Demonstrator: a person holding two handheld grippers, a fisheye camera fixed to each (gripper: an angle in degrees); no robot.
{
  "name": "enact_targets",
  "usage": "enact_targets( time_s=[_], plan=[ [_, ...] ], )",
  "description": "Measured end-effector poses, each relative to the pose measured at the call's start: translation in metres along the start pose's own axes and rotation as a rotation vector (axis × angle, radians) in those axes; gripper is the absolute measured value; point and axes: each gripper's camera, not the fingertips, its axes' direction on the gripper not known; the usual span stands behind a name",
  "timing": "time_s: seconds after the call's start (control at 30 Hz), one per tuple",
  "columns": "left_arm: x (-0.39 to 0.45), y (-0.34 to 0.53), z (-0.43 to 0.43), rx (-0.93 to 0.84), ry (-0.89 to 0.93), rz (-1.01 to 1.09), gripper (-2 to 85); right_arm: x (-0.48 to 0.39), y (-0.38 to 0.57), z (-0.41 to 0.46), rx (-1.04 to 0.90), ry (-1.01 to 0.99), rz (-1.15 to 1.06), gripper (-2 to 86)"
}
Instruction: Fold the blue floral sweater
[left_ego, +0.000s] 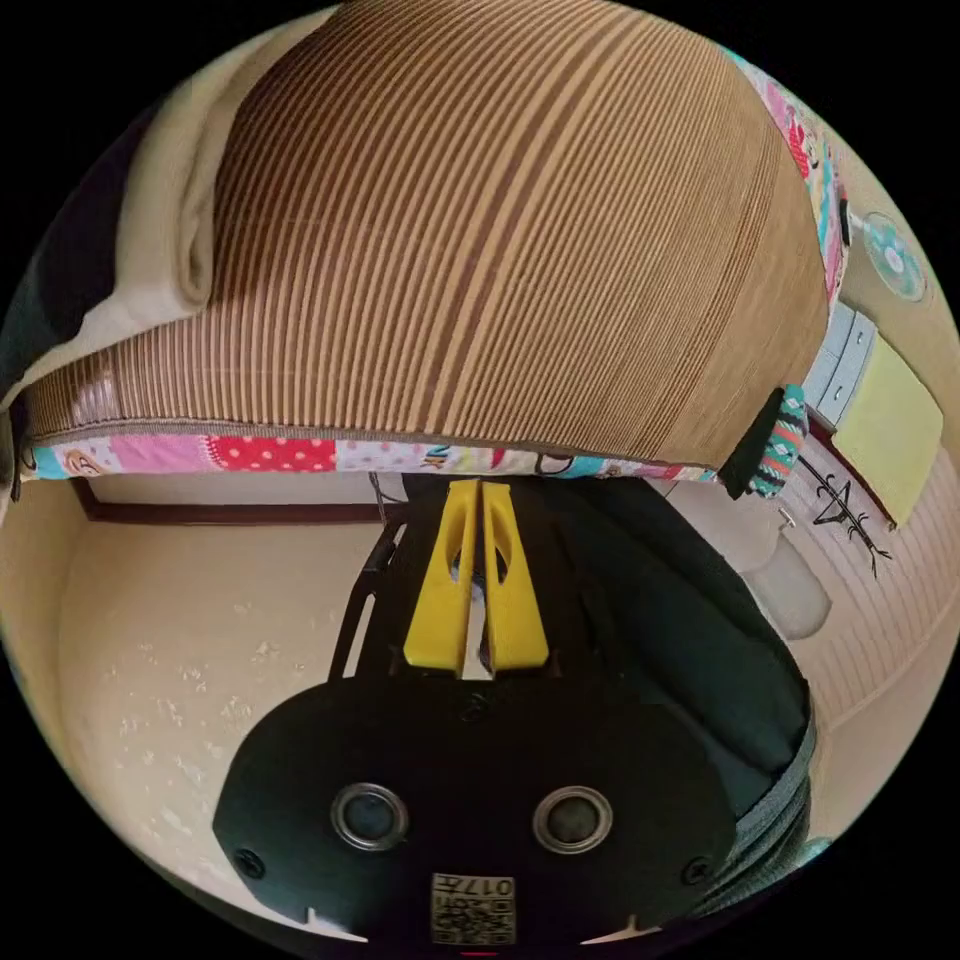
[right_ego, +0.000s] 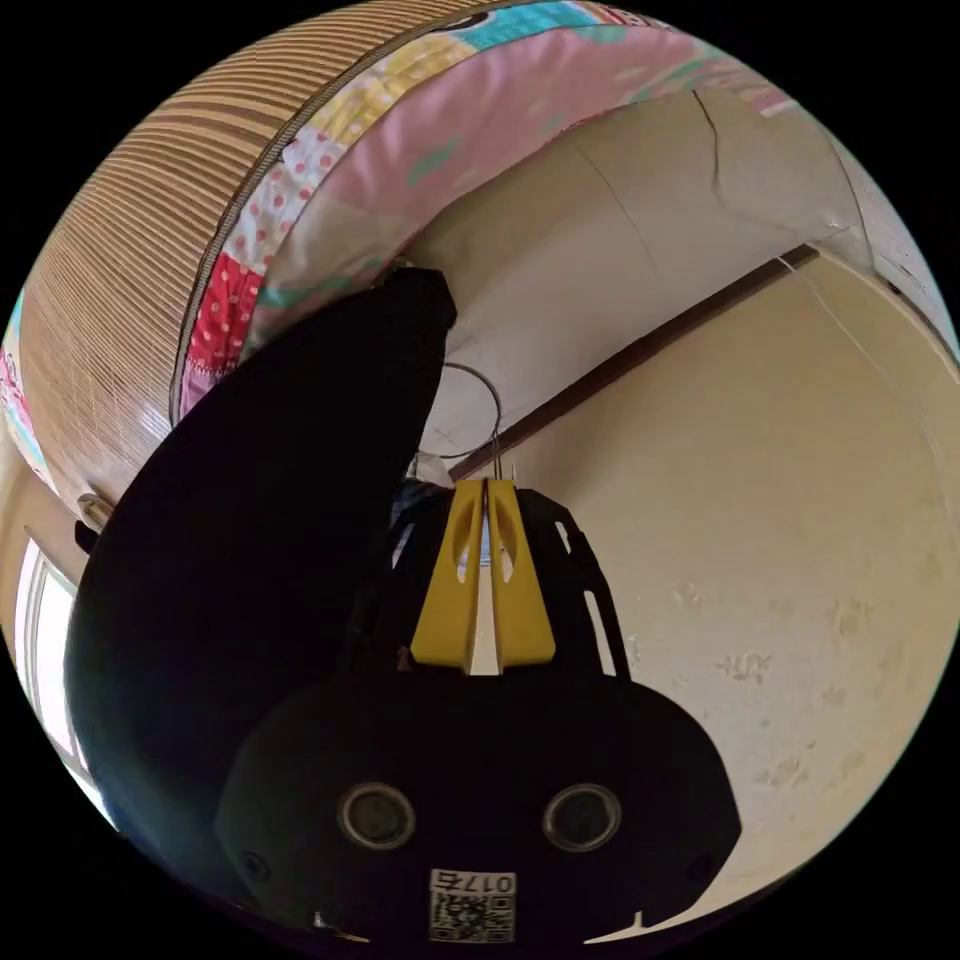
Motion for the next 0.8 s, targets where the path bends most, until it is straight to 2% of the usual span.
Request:
enact_targets(
  time_s=[0.27, 0.33, 0.4, 0.47, 0.67, 0.73, 0.8],
  plan=[
    [0.125, 0.006, 0.111, -0.118, -0.085, 0.154, -1.0, -0.003, 0.007, -0.123, 0.367, -0.060, -0.081, 0.5],
    [0.152, 0.005, 0.138, -0.209, -0.241, 0.232, -1.0, -0.006, 0.015, -0.153, 0.465, -0.024, -0.094, 0.6],
    [0.166, 0.007, 0.141, -0.180, -0.312, 0.270, -1.0, -0.006, 0.027, -0.185, 0.581, -0.027, -0.111, 0.7],
    [0.174, 0.007, 0.144, -0.165, -0.350, 0.250, -1.0, -0.003, 0.042, -0.230, 0.742, -0.027, -0.118, 1.0],
    [0.177, 0.018, 0.177, -0.118, -0.315, 0.080, -1.0, 0.011, 0.060, -0.310, 1.045, 0.042, -0.073, 6.0],
    [0.179, 0.029, 0.189, -0.064, -0.341, 0.035, -1.0, 0.020, 0.049, -0.313, 1.054, 0.020, -0.052, 8.6],
    [0.180, 0.036, 0.198, -0.041, -0.339, 0.014, -1.0, 0.027, 0.017, -0.301, 0.923, -0.032, -0.082, 10.8]
  ],
)
